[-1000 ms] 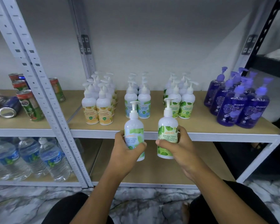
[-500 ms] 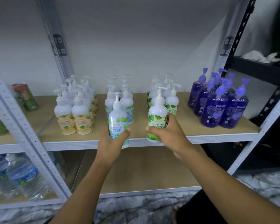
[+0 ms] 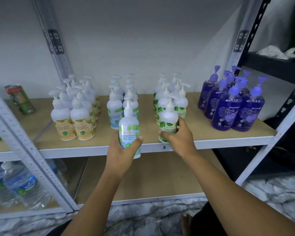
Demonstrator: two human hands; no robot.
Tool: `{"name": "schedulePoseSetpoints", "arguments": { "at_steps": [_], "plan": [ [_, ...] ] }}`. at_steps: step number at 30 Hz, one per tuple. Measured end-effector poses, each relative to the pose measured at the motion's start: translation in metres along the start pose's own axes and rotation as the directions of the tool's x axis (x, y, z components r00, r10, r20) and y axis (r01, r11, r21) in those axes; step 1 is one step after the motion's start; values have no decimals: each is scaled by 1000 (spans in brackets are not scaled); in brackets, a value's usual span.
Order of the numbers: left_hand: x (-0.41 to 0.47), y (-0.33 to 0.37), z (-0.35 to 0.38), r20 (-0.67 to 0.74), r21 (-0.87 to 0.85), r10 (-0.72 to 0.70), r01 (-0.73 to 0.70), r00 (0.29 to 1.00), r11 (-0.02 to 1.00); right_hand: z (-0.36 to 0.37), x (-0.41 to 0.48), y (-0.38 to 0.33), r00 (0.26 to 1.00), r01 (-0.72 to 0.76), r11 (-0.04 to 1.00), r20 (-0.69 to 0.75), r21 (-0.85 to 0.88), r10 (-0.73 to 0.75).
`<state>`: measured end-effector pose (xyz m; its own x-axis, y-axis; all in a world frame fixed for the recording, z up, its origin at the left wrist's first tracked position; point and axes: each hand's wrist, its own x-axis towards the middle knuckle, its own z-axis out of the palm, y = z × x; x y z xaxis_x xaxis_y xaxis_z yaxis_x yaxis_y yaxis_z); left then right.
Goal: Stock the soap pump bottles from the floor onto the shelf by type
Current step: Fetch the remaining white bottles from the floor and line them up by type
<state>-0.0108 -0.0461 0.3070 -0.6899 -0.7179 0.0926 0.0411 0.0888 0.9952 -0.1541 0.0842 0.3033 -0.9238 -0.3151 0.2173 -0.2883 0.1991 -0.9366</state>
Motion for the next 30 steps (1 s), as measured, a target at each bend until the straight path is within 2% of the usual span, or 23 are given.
{"name": "schedulePoseSetpoints", "arguments": {
  "at_steps": [5,13,30],
  "plan": [
    [-4,-1,1,-4,-3,-16,16,1000,1000,2,4,6,998,-49,998,-28,-29,48],
    [-9,-1,1,-11,-1,-38,38,999,999,3,7,10,997,-68,972,-40,-225,61],
    [-11,0,-10,-5,11,-39,39,999,999,9,19,10,998,-53,975,-53,-216,42]
  ]
}}
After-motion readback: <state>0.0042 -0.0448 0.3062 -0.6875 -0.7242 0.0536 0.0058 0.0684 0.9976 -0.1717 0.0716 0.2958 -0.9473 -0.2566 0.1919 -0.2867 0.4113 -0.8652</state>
